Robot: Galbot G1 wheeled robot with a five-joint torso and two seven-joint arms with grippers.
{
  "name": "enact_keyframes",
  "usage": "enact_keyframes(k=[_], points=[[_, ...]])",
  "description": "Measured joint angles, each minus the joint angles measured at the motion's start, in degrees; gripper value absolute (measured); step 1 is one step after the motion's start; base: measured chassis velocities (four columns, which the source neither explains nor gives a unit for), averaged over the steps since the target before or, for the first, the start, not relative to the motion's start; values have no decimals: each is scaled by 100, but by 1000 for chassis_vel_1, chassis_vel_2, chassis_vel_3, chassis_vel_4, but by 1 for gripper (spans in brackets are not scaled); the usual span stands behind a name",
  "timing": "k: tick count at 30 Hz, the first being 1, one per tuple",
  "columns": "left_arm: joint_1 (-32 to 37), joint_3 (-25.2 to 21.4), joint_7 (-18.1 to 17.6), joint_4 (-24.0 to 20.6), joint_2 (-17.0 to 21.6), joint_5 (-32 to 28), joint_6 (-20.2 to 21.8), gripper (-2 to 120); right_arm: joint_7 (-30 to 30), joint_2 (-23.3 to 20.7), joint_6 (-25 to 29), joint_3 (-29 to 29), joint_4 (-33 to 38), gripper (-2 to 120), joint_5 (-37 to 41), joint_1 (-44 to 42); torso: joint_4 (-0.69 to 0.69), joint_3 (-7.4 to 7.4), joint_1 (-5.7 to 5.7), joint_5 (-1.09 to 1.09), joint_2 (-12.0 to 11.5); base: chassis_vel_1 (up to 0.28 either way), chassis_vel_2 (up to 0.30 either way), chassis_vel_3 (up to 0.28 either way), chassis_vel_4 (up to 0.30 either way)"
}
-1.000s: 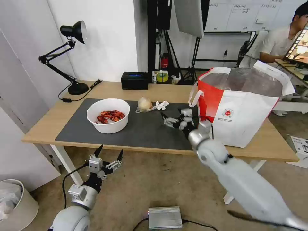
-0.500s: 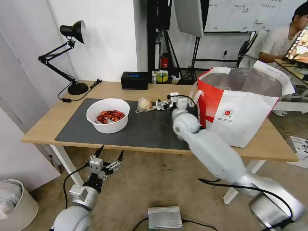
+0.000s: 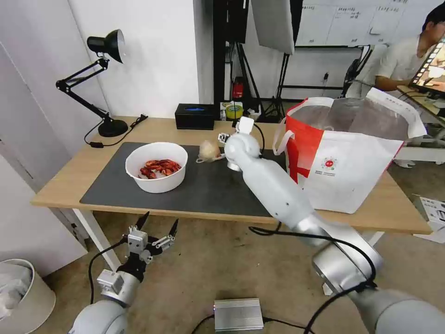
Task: Pick up the trash from the table and place it into the takeout bag.
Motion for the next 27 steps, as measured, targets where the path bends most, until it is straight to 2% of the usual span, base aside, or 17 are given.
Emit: enact_keyframes(k=[11, 27], points=[[-32, 71, 5, 37, -70, -1, -10, 100, 0, 12, -93, 152, -673, 100, 307, 258, -2, 0, 0, 1, 0, 0, 0, 0, 0], [114, 49, 6, -96, -284, 173, -110, 100, -220, 0, -265, 177, -1001, 100, 635, 295, -2, 0, -1, 1, 0, 0, 0, 0, 0]])
